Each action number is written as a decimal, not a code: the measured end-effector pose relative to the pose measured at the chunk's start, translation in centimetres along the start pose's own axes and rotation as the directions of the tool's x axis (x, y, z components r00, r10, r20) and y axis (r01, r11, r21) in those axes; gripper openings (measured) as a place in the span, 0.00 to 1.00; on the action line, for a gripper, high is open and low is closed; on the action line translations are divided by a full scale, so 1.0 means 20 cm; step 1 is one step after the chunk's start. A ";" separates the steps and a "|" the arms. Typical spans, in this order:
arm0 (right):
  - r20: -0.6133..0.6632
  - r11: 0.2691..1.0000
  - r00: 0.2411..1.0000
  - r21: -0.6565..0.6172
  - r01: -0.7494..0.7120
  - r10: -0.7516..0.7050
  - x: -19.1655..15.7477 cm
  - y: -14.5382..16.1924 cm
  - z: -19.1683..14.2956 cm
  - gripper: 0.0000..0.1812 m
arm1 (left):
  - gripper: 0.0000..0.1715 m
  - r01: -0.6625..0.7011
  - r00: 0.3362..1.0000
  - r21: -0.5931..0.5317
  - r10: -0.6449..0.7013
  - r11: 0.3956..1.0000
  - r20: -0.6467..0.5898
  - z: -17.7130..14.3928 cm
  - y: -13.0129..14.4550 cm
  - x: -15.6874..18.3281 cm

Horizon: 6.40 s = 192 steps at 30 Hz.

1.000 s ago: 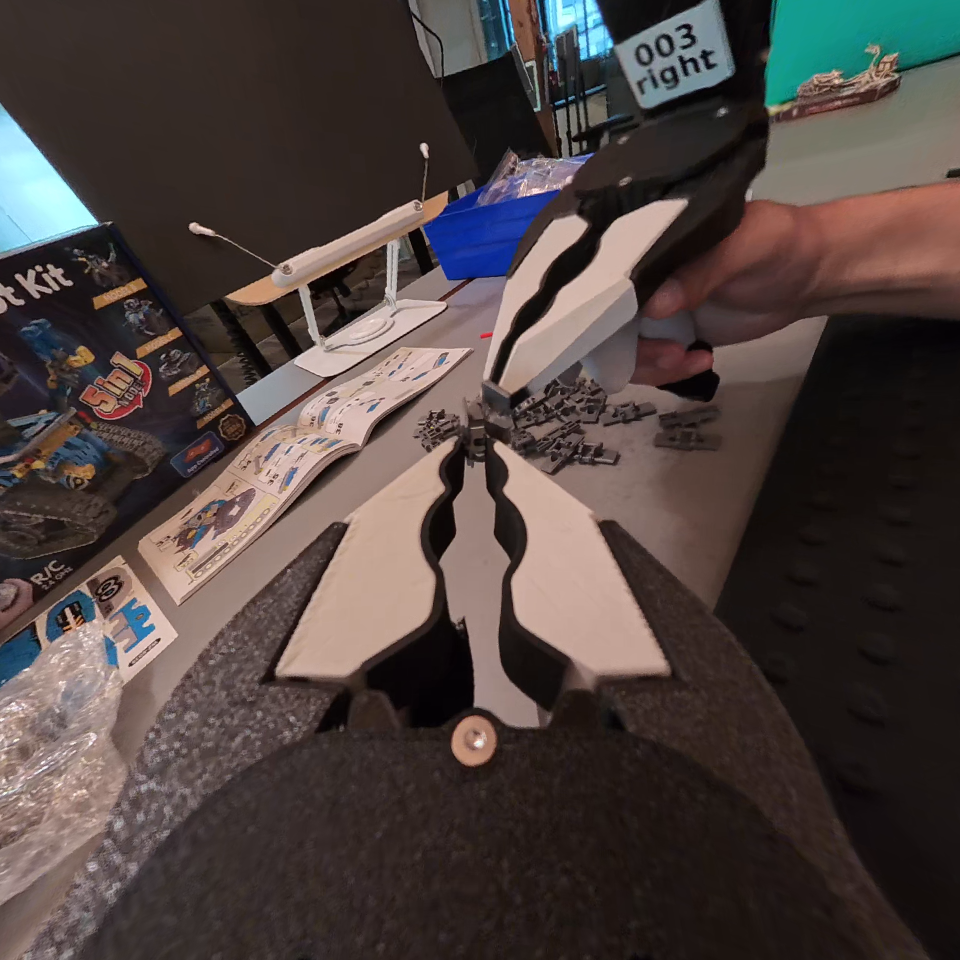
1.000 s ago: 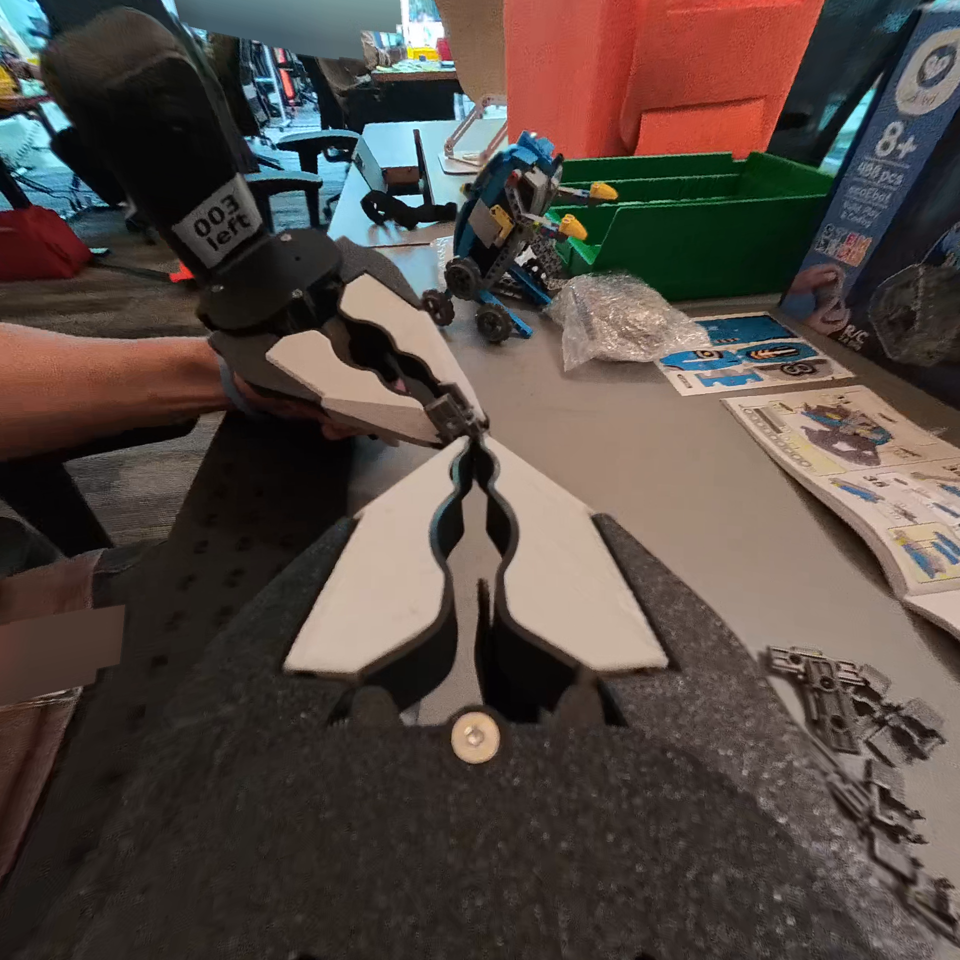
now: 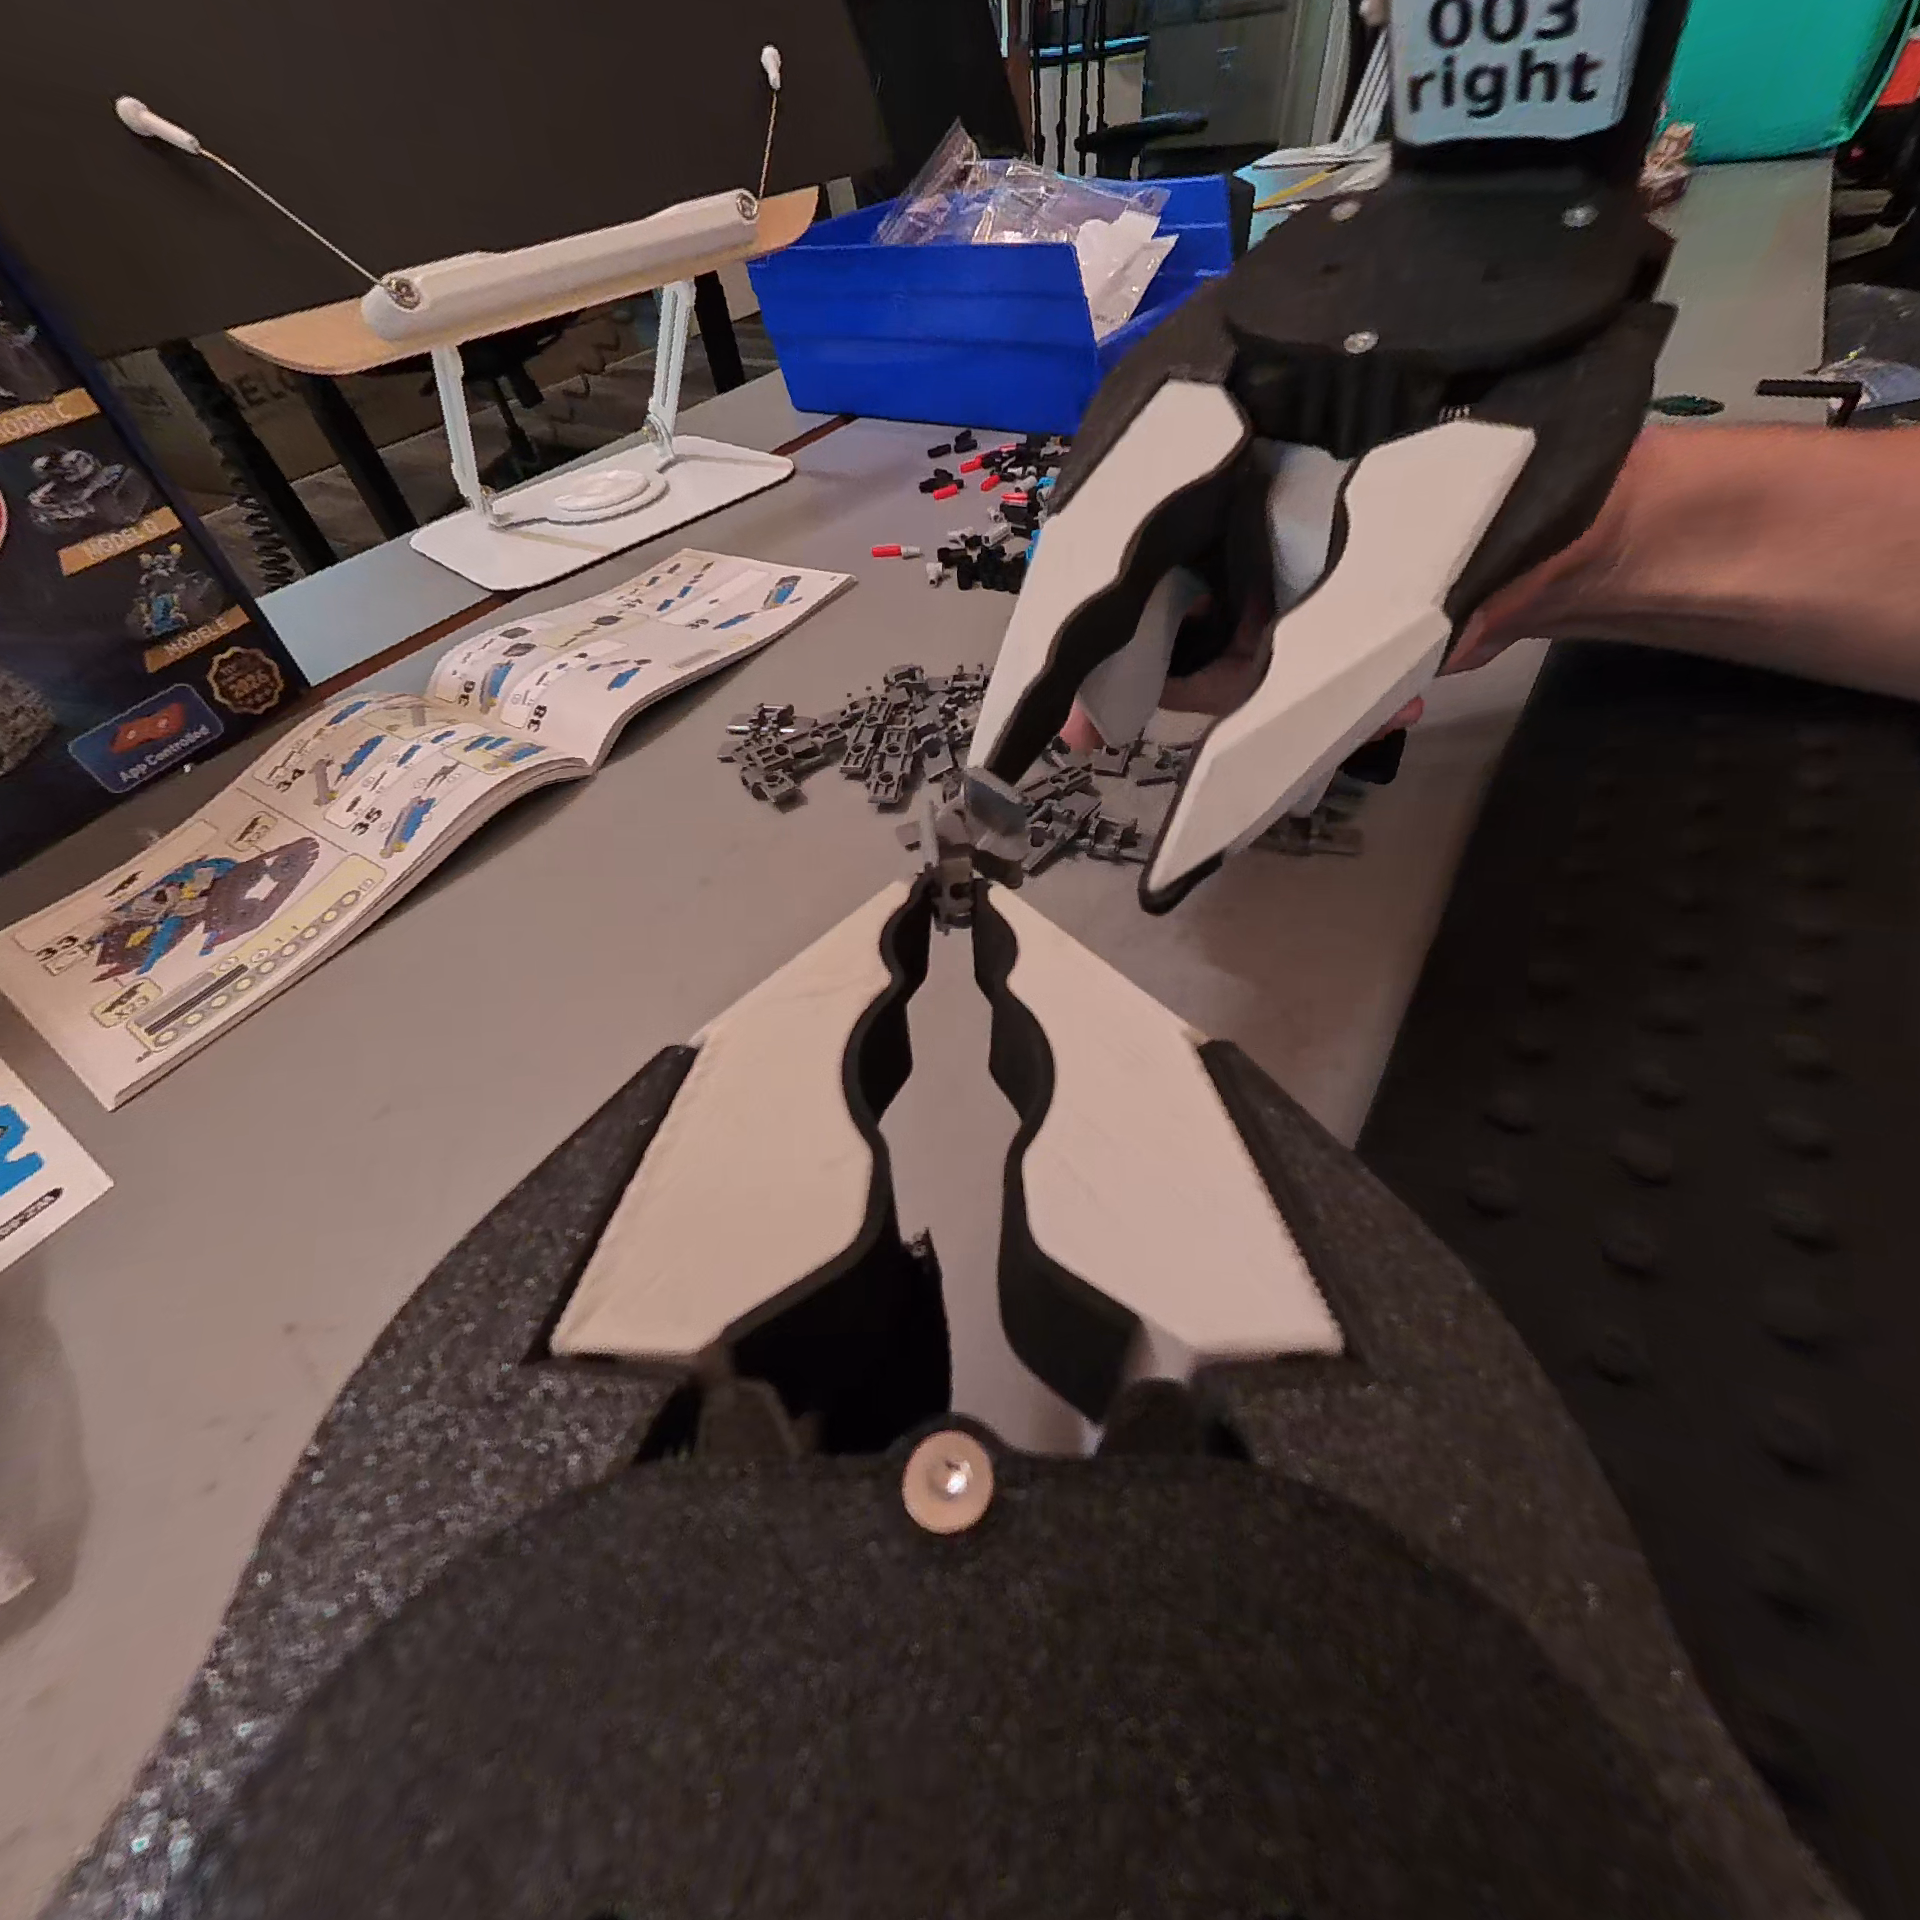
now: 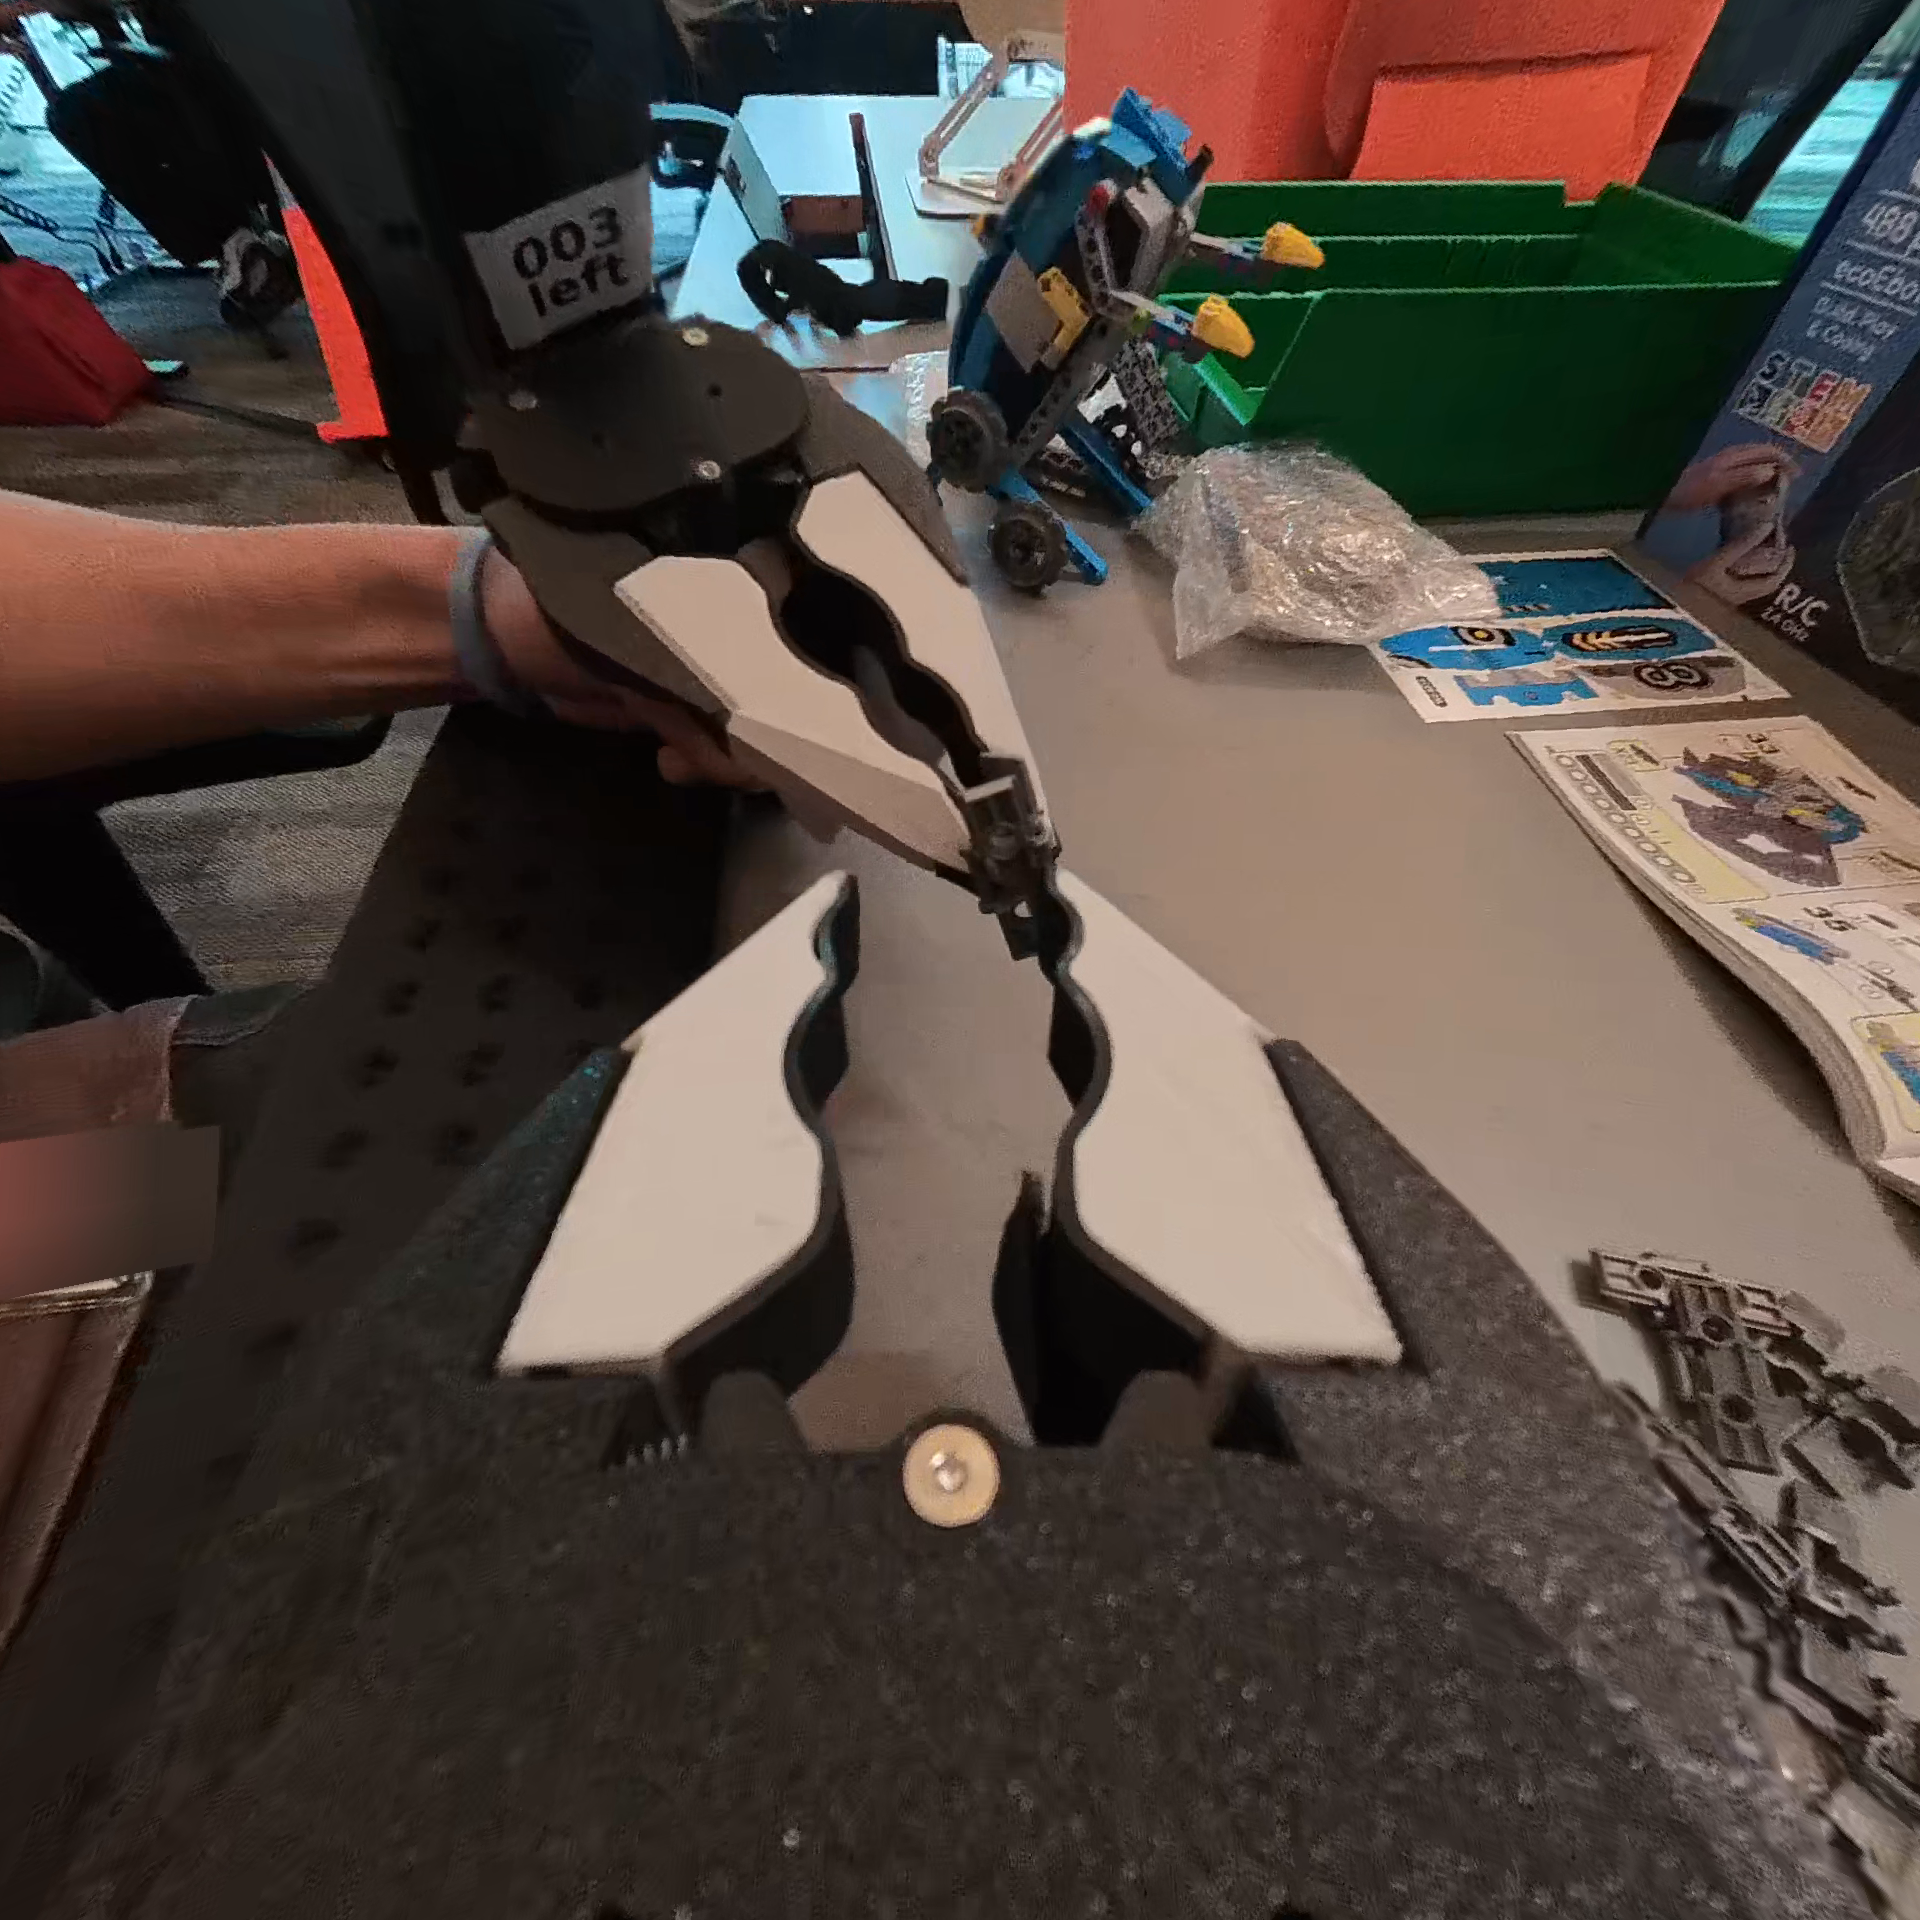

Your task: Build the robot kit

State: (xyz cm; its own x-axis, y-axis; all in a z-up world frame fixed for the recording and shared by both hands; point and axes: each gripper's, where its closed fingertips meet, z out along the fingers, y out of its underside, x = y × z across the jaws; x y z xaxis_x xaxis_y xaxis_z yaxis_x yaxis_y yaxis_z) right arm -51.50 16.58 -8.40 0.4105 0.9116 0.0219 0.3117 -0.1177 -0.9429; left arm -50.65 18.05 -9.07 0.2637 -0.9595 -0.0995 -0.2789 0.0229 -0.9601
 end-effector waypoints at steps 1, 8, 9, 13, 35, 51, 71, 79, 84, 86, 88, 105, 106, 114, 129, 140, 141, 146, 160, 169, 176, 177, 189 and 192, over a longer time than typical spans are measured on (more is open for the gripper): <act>-0.028 1.000 0.999 -0.008 0.023 -0.023 0.01 0.00 0.01 0.18 | 0.04 0.004 1.000 -0.002 -0.004 1.000 0.001 0.00 0.00 0.00; -0.186 0.989 0.971 -0.041 0.144 -0.149 0.08 0.00 0.02 0.08 | 0.04 0.016 1.000 -0.002 -0.016 1.000 0.007 0.00 0.00 -0.02; -0.197 0.988 0.968 -0.048 0.149 -0.155 0.08 0.00 0.02 0.08 | 0.04 0.013 1.000 -0.005 -0.013 1.000 0.002 0.00 0.00 -0.01; -0.223 0.983 0.958 -0.071 0.170 -0.182 0.10 0.01 0.03 0.08 | 0.04 0.001 1.000 -0.019 -0.001 1.000 0.003 0.01 0.01 -0.01; 0.112 1.000 0.994 0.000 -0.008 0.008 -0.05 0.01 -0.04 0.04 | 0.04 0.048 0.968 0.017 -0.043 0.999 -0.247 -0.03 -0.02 0.15; 0.082 1.000 0.996 0.005 0.019 -0.019 -0.05 0.00 -0.02 0.05 | 0.04 0.109 0.947 0.001 -0.103 0.994 -0.306 -0.03 -0.02 0.16; 0.179 0.995 0.981 0.052 -0.084 0.073 -0.07 -0.04 -0.02 0.04 | 0.15 0.136 0.950 0.059 -0.113 0.989 -0.291 -0.05 -0.05 0.13; 0.253 0.978 0.955 0.100 -0.182 0.152 -0.10 -0.10 -0.03 0.04 | 0.12 0.118 0.951 0.142 -0.071 0.983 -0.301 -0.09 -0.11 0.15; 0.266 0.968 0.947 0.124 -0.219 0.180 -0.10 -0.12 -0.04 0.04 | 0.12 0.177 0.943 0.212 -0.104 0.961 -0.316 -0.14 -0.17 0.13; 0.279 0.961 0.940 0.135 -0.241 0.197 -0.10 -0.13 -0.03 0.04 | 0.12 0.209 0.938 0.248 -0.122 0.946 -0.325 -0.16 -0.20 0.12; 0.289 0.960 0.937 0.143 -0.243 0.194 -0.13 -0.14 -0.02 0.04 | 0.12 0.219 0.934 0.261 -0.124 0.940 -0.335 -0.17 -0.22 0.12; 0.388 0.913 0.891 0.225 -0.341 0.237 -0.18 -0.24 -0.03 0.04 | 0.02 0.292 0.898 0.336 -0.135 0.896 -0.419 -0.22 -0.31 0.17; 0.401 0.909 0.887 0.236 -0.343 0.231 -0.19 -0.25 -0.05 0.04 | 0.02 0.298 0.895 0.344 -0.136 0.891 -0.425 -0.23 -0.33 0.18; 0.321 0.919 0.921 0.250 -0.305 0.219 -0.15 -0.26 -0.04 0.04 | 0.01 0.384 0.868 0.308 -0.227 0.870 -0.441 -0.21 -0.34 0.14; 0.271 0.948 0.949 0.224 -0.226 0.162 -0.16 -0.22 -0.01 0.06 | 0.01 0.414 0.853 0.312 -0.245 0.855 -0.461 -0.21 -0.34 0.13; 0.402 0.924 0.878 0.160 -0.348 0.261 -0.21 -0.23 -0.02 0.03 | 0.01 0.359 0.881 0.354 -0.188 0.864 -0.434 -0.23 -0.35 0.15; 0.396 0.924 0.880 0.159 -0.348 0.263 -0.20 -0.23 -0.02 0.03 | 0.01 0.353 0.886 0.352 -0.190 0.867 -0.422 -0.23 -0.35 0.14; 0.343 0.919 0.895 0.168 -0.357 0.285 -0.16 -0.22 0.01 0.05 | 0.01 0.404 0.868 0.322 -0.248 0.856 -0.430 -0.21 -0.33 0.11; 0.276 0.946 0.937 0.182 -0.269 0.214 -0.14 -0.18 0.01 0.03 | 0.01 0.417 0.862 0.320 -0.258 0.851 -0.437 -0.21 -0.33 0.10; 0.467 0.922 0.851 0.166 -0.351 0.240 -0.26 -0.24 -0.03 0.01 | 0.01 0.424 0.825 0.357 -0.192 0.832 -0.532 -0.28 -0.39 0.18; 0.222 0.920 0.926 0.182 -0.348 0.306 -0.06 -0.18 0.04 0.05 | 0.01 0.355 0.919 0.356 -0.254 0.865 -0.301 -0.17 -0.31 0.03; 0.217 0.931 0.938 0.190 -0.313 0.271 -0.08 -0.19 0.04 0.08 | 0.01 0.356 0.918 0.358 -0.252 0.863 -0.306 -0.18 -0.32 0.03; 0.275 0.921 0.933 0.248 -0.301 0.230 -0.11 -0.23 0.00 0.08 | 0.01 0.378 0.891 0.318 -0.248 0.870 -0.381 -0.17 -0.31 0.09; 0.273 0.924 0.936 0.245 -0.293 0.224 -0.12 -0.23 -0.01 0.08 | 0.01 0.376 0.892 0.315 -0.247 0.872 -0.379 -0.16 -0.31 0.10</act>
State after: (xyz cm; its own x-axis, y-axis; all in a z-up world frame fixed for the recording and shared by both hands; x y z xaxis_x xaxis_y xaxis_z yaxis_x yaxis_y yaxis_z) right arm -53.79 14.98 -4.07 0.2196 0.9341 -0.2815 -0.0425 -0.2791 -0.9593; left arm -51.46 15.15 -2.49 -0.0463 -0.9677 0.2479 0.1469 -0.2521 -0.9565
